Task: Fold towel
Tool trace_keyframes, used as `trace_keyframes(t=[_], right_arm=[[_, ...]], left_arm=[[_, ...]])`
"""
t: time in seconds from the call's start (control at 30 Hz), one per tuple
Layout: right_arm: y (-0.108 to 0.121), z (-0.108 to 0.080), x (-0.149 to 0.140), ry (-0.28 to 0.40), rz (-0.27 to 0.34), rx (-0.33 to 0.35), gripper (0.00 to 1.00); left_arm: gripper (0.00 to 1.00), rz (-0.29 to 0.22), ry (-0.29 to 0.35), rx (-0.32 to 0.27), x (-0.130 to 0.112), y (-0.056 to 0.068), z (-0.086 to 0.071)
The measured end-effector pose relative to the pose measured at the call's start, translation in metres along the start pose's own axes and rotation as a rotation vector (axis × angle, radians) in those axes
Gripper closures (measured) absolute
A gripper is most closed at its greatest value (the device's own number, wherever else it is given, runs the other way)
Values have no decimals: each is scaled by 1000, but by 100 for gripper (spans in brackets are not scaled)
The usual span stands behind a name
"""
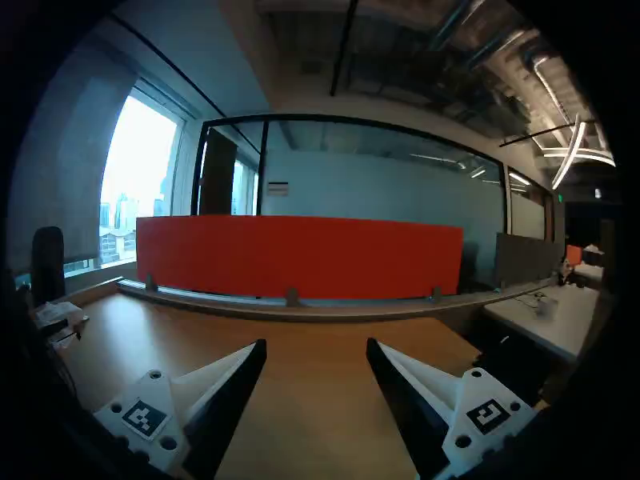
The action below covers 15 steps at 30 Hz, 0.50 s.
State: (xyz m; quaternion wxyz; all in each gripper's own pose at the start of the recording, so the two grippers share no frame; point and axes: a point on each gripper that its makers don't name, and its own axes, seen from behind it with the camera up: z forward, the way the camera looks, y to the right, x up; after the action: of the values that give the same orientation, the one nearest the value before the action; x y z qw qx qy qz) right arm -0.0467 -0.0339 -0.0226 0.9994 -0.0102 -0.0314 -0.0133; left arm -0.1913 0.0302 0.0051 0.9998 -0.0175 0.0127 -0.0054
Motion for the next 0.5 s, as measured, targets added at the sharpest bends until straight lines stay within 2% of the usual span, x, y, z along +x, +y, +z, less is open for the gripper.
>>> trace_keyframes(t=[0.27, 0.5], right_arm=[[6, 2, 4, 14, -2, 0, 3], [8, 7, 4, 24, -43, 3, 3]], left_arm=[[2, 1, 0, 2, -1, 1, 0], [1, 1, 0, 1, -2, 1, 0]])
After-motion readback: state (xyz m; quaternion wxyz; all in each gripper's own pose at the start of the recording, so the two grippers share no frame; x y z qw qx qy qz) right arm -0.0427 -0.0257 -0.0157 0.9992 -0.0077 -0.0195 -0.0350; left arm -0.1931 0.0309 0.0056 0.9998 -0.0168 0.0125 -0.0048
